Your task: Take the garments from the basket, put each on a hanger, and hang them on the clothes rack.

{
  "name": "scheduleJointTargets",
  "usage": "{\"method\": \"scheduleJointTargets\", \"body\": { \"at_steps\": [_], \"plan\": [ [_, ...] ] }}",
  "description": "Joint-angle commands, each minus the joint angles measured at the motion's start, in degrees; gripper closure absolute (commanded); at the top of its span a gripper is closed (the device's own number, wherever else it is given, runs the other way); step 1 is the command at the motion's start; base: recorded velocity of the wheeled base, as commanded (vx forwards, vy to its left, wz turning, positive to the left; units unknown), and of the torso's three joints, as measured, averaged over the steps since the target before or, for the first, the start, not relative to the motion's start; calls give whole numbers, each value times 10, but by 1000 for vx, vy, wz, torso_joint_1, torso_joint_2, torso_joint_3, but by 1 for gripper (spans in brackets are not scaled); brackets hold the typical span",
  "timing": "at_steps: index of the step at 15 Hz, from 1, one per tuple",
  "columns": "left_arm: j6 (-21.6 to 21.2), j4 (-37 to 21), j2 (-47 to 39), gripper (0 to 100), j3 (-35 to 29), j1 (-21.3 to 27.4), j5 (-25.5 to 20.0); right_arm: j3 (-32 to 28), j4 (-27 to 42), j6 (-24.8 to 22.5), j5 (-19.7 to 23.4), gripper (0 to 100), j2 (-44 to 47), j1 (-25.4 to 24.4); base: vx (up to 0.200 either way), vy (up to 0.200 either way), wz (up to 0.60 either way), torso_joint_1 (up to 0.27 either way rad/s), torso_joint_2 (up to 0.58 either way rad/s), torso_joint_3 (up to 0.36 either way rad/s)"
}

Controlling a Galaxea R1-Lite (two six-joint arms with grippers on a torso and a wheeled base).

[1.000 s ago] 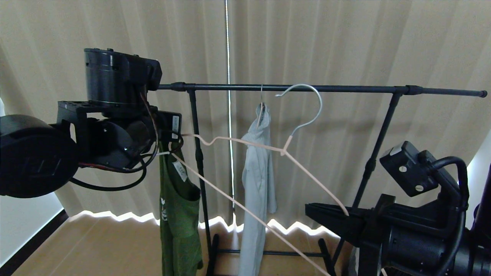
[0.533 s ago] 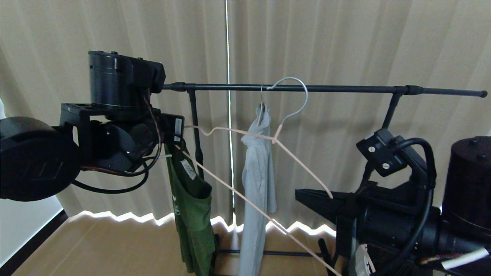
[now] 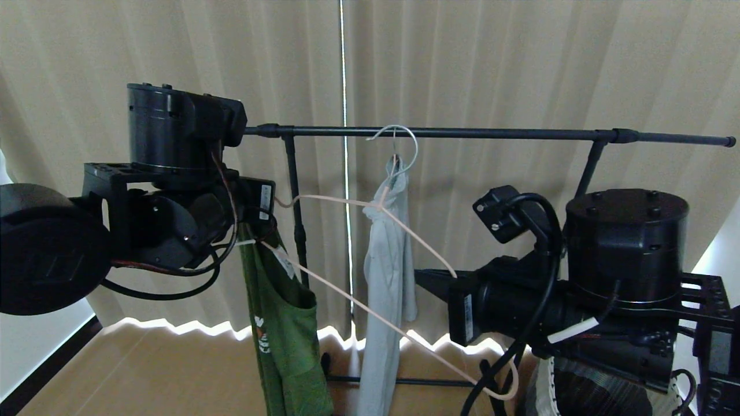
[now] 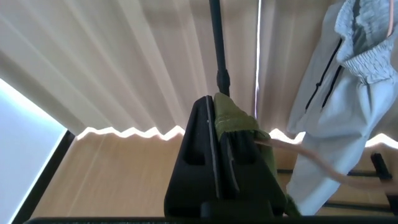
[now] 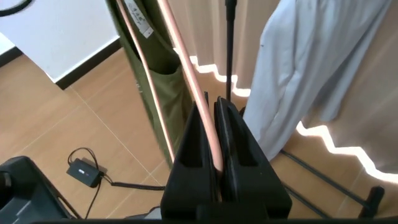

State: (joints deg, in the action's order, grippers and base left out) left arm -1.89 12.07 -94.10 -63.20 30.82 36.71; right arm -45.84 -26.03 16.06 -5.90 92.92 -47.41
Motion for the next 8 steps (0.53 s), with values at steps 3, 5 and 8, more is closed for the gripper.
{"method": "scheduleJointTargets", "body": {
  "at_steps": [3,5,8],
  "plan": [
    [1,0,38,100,13,12,0,-37,-21,-1,-6,100,78,-13,0,0,0,0,0,0],
    [0,-1,54,100,10,13,0,-37,-13,-3,-13,100,82,-15,0,0,0,0,0,0],
    [-3,-13,62,100,13,9,0,-34,5,-3,-39,100,75,-15,0,0,0,0,0,0]
  ]
}}
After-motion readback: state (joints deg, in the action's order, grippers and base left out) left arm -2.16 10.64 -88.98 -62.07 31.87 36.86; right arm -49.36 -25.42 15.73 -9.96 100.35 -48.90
